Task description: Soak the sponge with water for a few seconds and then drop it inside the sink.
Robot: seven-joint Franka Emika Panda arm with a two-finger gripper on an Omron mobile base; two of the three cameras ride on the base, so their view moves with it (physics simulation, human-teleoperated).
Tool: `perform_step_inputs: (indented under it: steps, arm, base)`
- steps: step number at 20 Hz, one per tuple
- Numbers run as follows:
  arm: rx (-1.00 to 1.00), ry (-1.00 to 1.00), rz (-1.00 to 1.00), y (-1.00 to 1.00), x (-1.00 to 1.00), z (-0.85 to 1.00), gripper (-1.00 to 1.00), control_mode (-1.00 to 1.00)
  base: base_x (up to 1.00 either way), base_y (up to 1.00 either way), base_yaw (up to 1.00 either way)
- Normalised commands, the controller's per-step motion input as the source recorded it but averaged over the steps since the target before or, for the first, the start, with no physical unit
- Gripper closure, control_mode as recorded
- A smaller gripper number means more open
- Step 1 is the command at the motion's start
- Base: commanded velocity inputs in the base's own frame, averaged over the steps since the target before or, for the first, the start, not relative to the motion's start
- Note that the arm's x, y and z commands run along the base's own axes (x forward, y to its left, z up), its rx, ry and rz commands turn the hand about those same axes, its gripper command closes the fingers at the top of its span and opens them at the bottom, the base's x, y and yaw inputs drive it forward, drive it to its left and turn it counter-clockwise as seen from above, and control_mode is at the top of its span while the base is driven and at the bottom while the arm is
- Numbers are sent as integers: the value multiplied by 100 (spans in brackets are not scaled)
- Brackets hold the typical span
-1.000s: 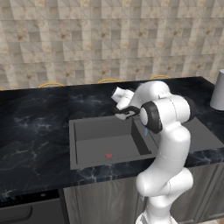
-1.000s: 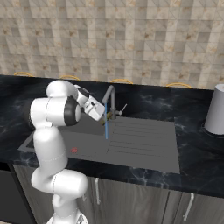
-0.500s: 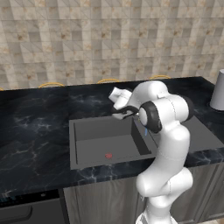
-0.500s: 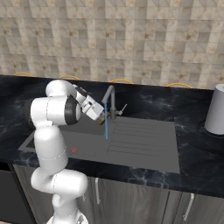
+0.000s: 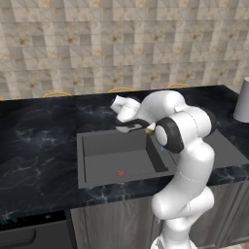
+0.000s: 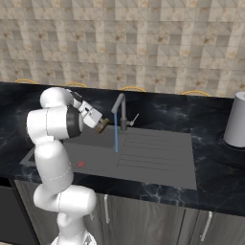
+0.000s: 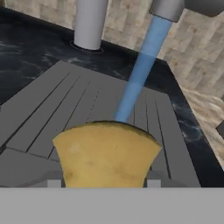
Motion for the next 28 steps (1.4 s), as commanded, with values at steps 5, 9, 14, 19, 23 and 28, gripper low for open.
perform_step_inputs:
  steps: [5, 9, 14, 19, 23, 28]
  arm:
    - [4, 2, 20, 42, 6, 29, 100, -100]
    - [13, 20, 33, 42, 18, 24, 100, -100]
    - [18, 32, 40, 13, 12, 21, 100, -100]
    - [9, 25, 27, 0, 6, 22, 100, -100]
    - [12, 20, 21, 1, 3, 15, 100, -100]
    - [20, 14, 20, 23, 24, 6, 100, -100]
  base:
    - [0, 0, 0]
    - [0, 0, 0]
    - [0, 0, 0]
    - [0, 0, 0]
    - [0, 0, 0]
    - [0, 0, 0]
